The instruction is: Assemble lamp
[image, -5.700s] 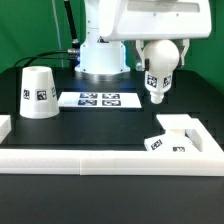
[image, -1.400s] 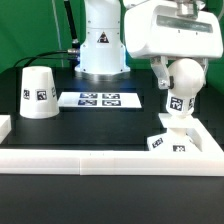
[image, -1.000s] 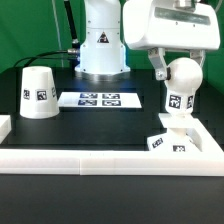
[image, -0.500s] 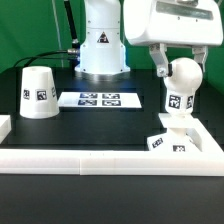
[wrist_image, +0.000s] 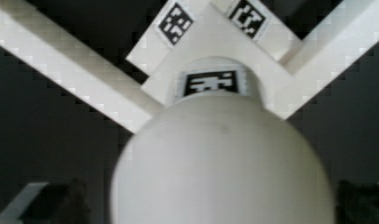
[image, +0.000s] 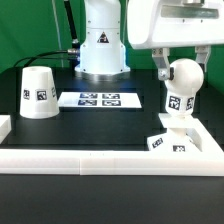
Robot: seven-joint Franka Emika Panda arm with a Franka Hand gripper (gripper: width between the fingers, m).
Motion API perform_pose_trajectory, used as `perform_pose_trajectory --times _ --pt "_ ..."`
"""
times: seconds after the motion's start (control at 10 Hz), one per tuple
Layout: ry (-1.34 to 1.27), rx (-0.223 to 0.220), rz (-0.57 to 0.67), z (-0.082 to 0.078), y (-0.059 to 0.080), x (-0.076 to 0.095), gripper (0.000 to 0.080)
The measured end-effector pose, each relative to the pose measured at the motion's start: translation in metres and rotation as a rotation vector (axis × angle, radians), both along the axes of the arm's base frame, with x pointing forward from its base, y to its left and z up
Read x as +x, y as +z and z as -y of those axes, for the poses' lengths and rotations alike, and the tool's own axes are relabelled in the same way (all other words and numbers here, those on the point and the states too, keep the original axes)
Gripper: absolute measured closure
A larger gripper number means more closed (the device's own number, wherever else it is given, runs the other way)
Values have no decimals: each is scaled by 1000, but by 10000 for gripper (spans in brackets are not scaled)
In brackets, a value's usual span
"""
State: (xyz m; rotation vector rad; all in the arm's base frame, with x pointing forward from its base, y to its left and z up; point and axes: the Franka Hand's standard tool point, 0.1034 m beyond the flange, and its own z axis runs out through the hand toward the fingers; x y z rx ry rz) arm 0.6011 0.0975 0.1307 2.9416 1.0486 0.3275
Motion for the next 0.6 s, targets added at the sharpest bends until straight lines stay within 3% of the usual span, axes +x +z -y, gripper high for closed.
perform_pose_trajectory --times 0.5,0.6 --pt "-16 1 -15 2 -8 -2 101" --pt "-26 4 -17 0 -8 -1 225"
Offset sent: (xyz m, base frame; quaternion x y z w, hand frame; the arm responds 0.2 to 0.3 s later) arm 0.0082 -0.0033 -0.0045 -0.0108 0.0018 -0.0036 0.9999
